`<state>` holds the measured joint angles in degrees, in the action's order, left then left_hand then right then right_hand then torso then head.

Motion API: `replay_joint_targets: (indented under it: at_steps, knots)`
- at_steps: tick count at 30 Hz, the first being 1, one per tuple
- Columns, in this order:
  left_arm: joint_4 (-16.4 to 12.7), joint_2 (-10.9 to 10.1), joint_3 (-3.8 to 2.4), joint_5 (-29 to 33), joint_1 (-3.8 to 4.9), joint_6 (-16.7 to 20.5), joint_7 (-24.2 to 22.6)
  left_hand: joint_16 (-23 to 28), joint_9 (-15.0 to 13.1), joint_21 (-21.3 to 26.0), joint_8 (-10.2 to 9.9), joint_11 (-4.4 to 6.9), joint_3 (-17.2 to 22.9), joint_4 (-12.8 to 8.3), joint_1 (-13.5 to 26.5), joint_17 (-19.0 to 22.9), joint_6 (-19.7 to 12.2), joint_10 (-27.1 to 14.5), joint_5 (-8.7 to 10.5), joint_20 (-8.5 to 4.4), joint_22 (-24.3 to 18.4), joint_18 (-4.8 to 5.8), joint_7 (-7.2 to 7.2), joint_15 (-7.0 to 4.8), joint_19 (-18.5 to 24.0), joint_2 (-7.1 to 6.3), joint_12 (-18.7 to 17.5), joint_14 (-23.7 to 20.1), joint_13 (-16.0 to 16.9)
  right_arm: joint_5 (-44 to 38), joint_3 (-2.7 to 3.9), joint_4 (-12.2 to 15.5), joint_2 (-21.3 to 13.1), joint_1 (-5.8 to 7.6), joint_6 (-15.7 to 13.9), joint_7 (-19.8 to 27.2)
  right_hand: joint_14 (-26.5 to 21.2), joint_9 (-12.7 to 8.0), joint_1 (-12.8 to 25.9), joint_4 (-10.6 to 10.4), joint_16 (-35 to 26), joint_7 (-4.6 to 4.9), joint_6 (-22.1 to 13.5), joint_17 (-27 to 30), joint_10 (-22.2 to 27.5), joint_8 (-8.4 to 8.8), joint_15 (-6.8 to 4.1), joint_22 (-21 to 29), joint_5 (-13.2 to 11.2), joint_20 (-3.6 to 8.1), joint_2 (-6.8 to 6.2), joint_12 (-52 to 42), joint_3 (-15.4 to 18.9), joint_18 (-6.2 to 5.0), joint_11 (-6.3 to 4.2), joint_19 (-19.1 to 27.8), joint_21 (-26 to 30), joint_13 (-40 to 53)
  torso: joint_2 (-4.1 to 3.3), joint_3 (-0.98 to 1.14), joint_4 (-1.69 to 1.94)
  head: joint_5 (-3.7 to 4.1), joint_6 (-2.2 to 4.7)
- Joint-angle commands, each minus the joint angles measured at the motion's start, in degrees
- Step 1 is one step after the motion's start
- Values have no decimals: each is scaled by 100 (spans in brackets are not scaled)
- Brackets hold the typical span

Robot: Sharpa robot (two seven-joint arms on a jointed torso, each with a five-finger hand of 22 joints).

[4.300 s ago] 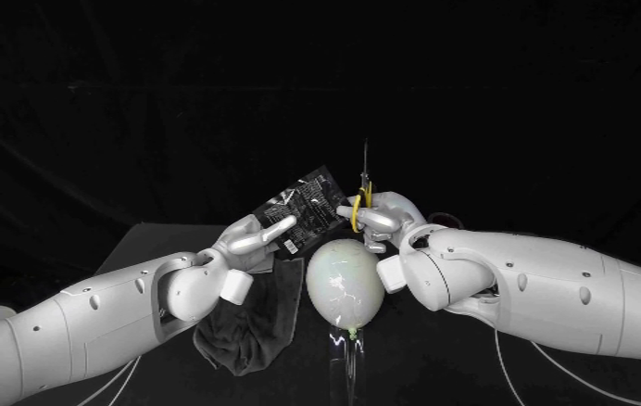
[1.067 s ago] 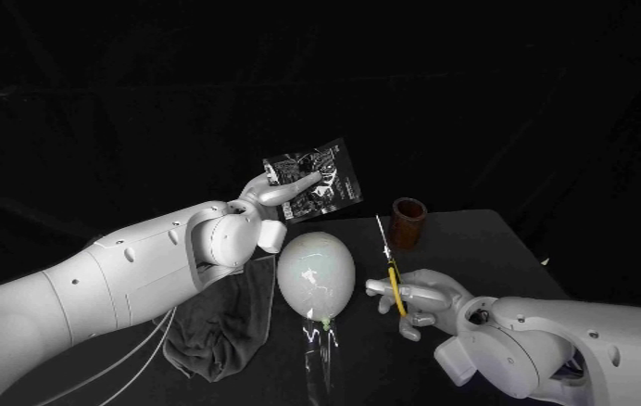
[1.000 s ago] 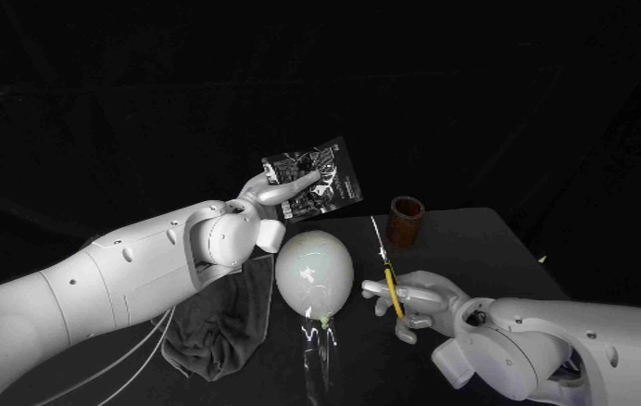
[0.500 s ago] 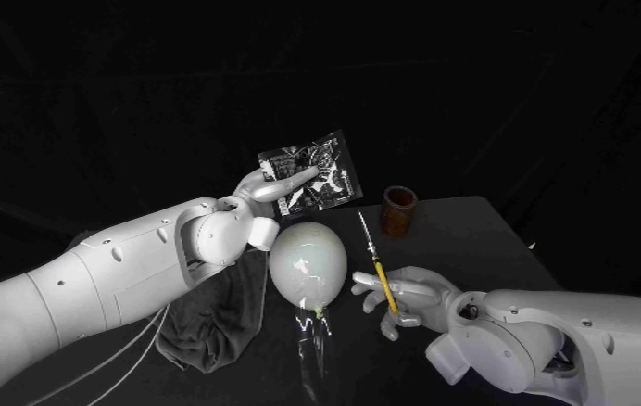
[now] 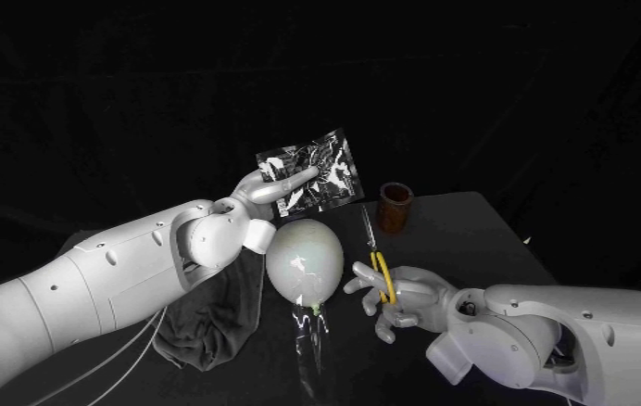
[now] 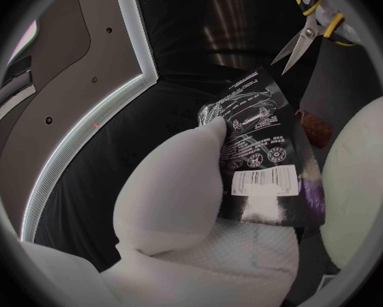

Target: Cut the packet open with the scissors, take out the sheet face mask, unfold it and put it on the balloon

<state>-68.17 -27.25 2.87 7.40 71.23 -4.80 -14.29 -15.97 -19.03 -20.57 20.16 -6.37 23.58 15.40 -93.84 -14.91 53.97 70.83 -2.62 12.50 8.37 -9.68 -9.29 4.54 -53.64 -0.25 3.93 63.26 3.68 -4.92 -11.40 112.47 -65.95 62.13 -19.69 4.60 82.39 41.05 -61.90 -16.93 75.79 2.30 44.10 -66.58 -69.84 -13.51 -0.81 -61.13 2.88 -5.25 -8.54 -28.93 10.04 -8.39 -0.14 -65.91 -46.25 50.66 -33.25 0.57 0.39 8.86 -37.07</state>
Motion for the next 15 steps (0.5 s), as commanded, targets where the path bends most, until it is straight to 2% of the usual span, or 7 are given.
replay_joint_targets:
  at_steps: [1,4,8,13,15]
  knots:
    - [-21,1,-9,84,-2,-248,-155,6,-188,-33,17,2,42,4,53,-7,33,42,-19,13,8,-59,9,0,27,16,-34,34,-5,120,6,25,-22,4,433,34,26,18,3,-12,1,569,-694,12,-1279,-54,-21,16,2,1,-19,-25,25,-63,300,-9,29,39,5,5,-3,14,0]
    - [-21,1,-9,97,-7,-242,-155,6,-188,-33,17,2,42,4,53,-7,33,42,-19,13,8,-59,9,0,27,16,-34,34,-5,146,9,42,-56,7,480,29,20,23,3,-11,-7,569,-707,25,-1269,-69,-21,28,1,2,-9,-3,22,-66,300,1,48,32,6,0,1,7,-1]
    - [-15,15,-10,102,-11,-190,-122,7,-190,-34,17,3,45,2,54,-7,32,41,-20,13,8,-60,9,0,27,14,-34,33,-5,137,12,65,-77,10,516,25,5,36,3,-9,-28,567,-748,54,-1242,-108,-20,56,0,1,9,20,16,-74,300,27,94,40,8,-7,-1,39,-12]
    - [-6,39,-10,99,-12,-83,-66,8,-191,-35,17,4,50,-3,54,-8,31,39,-20,13,9,-61,9,-1,27,12,-34,32,-5,72,15,106,-82,12,583,10,-85,66,38,-19,-137,568,-935,197,-1106,-208,-10,202,6,-7,-146,236,89,-112,307,181,339,-22,4,-7,5,37,-21]
    - [-5,46,-10,97,-13,-22,-39,8,-192,-36,18,5,55,-7,54,-8,30,38,-20,12,9,-62,9,-1,27,11,-35,31,-5,50,18,118,-87,15,597,8,-103,72,41,-19,-157,566,-974,223,-1086,-230,-9,233,7,-9,-166,258,99,-120,307,213,390,-22,4,-6,8,36,-24]
